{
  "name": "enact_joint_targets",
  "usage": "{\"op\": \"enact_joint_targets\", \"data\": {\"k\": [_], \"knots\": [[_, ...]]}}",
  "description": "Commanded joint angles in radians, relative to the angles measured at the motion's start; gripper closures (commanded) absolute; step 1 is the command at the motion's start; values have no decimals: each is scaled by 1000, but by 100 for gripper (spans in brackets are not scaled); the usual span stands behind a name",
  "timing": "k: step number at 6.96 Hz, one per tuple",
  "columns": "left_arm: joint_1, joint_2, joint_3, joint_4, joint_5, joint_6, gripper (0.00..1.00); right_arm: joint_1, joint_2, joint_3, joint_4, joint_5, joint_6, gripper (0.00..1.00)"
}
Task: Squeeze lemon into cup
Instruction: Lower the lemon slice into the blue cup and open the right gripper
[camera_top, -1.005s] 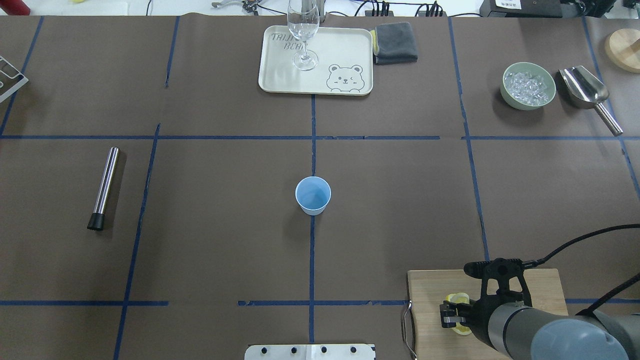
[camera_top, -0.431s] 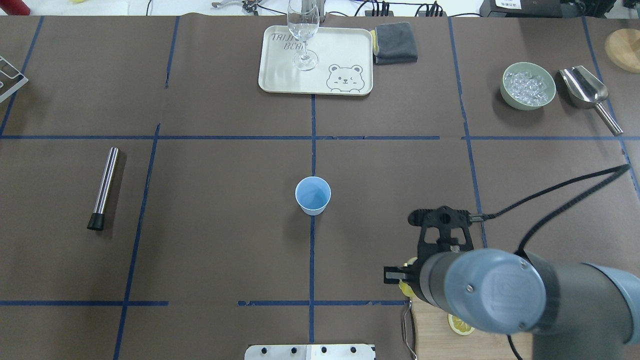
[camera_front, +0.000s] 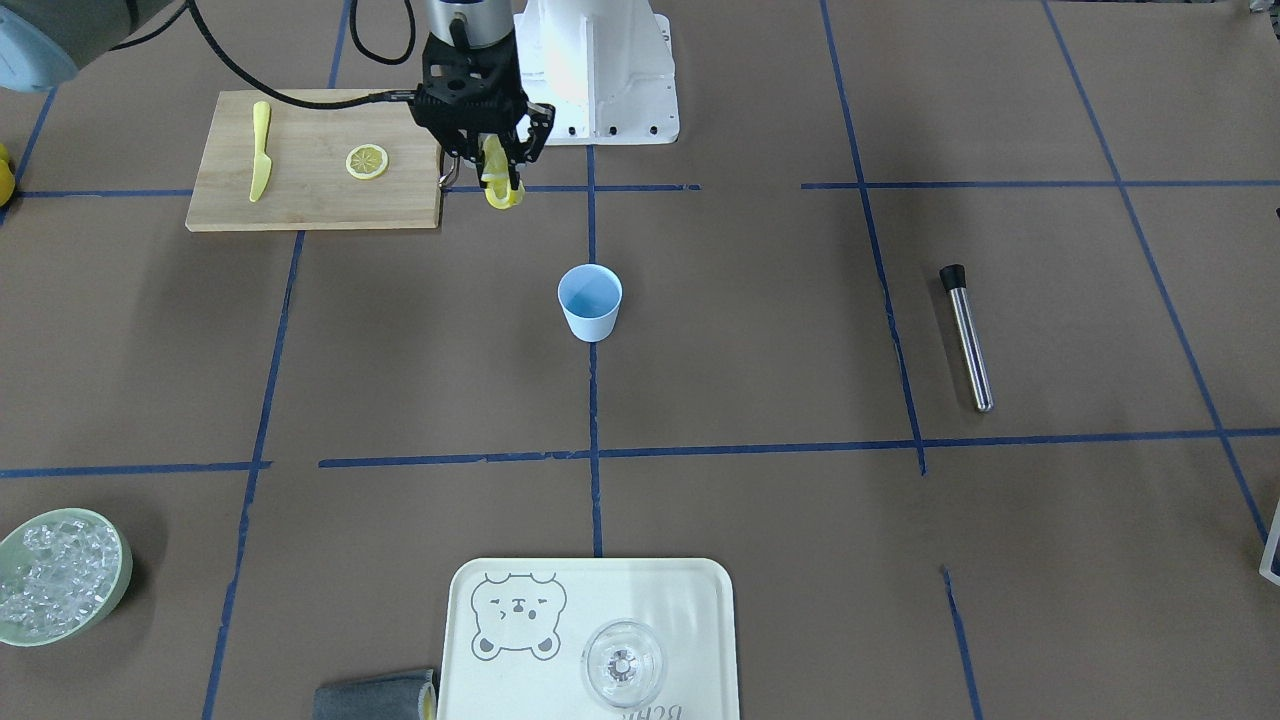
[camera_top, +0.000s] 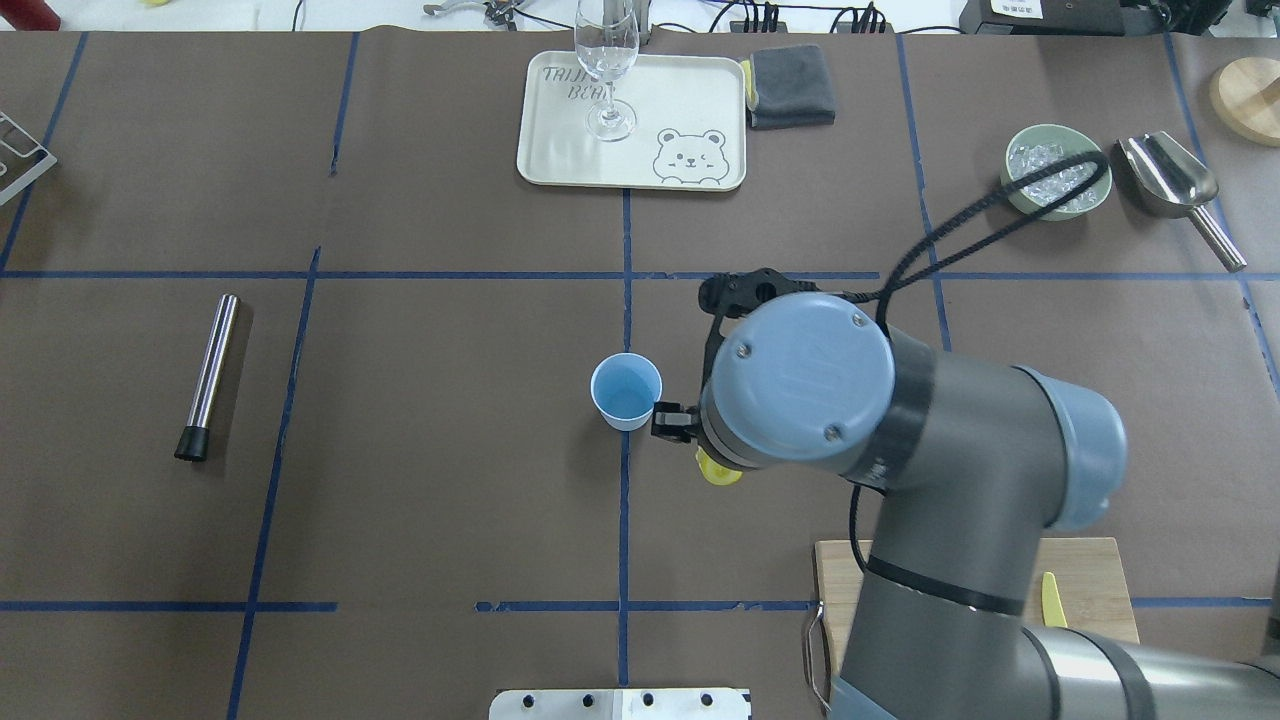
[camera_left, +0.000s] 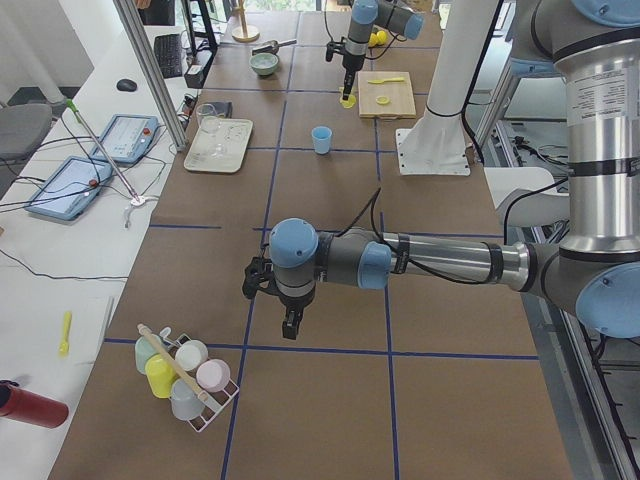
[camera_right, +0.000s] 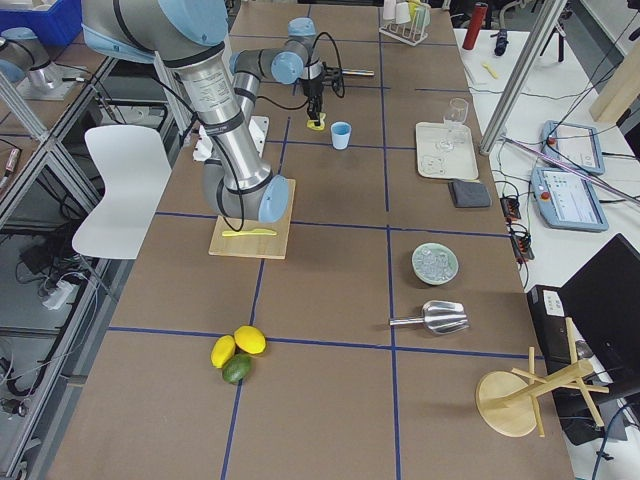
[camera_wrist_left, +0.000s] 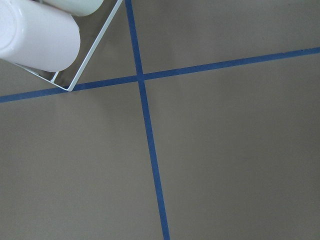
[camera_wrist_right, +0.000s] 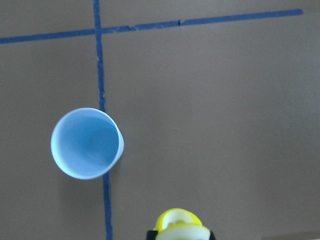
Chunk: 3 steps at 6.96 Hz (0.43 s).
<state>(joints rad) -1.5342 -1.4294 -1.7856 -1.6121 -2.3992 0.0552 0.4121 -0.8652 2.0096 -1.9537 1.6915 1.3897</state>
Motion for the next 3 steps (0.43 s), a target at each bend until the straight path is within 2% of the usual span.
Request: {"op": "enact_joint_targets", "data": {"k": [1,2,3], "knots": [[0,1,2,1,0,0,0,48,182,-246,36,13,-18,95],[0,1,5,1,0,-2,0,50,201,-337,120,11,-18,95],[0,0,5,1,0,-2,0,48,200,-376,142,11,-20,94]]}}
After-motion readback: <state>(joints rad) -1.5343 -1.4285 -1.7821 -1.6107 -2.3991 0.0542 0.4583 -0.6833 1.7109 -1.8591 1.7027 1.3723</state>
